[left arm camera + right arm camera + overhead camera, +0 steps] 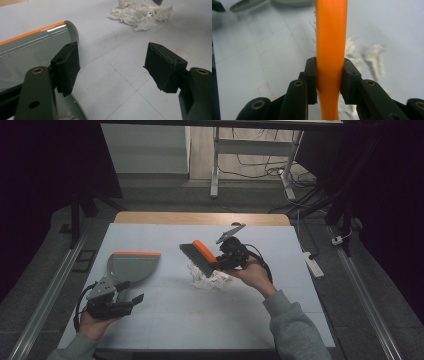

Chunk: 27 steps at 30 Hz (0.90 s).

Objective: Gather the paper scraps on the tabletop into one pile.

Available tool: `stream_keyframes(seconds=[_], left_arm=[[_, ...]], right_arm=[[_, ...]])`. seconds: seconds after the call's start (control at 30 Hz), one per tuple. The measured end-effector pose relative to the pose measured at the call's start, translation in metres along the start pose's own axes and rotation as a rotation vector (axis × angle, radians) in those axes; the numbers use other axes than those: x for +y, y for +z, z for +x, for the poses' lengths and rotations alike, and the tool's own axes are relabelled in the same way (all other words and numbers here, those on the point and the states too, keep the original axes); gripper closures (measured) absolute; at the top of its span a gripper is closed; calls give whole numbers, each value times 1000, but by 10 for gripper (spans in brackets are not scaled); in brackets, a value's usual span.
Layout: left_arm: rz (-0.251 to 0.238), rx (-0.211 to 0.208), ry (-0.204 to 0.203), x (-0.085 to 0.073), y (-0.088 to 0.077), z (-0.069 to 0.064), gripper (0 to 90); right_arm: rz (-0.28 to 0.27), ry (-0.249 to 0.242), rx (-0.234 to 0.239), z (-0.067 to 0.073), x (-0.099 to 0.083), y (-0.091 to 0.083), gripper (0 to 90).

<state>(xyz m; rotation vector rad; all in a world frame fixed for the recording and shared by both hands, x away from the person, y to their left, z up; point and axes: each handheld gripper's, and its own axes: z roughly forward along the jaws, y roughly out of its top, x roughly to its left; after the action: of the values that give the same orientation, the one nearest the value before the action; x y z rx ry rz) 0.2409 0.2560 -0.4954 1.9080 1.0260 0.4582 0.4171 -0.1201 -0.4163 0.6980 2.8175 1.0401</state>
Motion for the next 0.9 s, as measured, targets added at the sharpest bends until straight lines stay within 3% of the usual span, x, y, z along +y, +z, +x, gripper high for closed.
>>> stream_keyframes(seconds=[0.1, 0.17, 0.43, 0.7, 0.9], left_arm=[[0, 1, -3, 0, 0, 0, 287], [-1, 0, -1, 0, 0, 0, 287], [1, -5, 5, 1, 1, -1, 287], [5, -9, 7, 2, 3, -3, 286], [10, -11, 5, 2, 3, -2, 284]], right_arm=[[-20, 29, -42, -6, -5, -12, 696], [-22, 36, -44, -9, -12, -20, 696], [-19, 124, -106, -17, -58, -49, 696], [-56, 132, -159, -12, -83, -65, 696], [-131, 124, -213, -7, -105, -69, 696]])
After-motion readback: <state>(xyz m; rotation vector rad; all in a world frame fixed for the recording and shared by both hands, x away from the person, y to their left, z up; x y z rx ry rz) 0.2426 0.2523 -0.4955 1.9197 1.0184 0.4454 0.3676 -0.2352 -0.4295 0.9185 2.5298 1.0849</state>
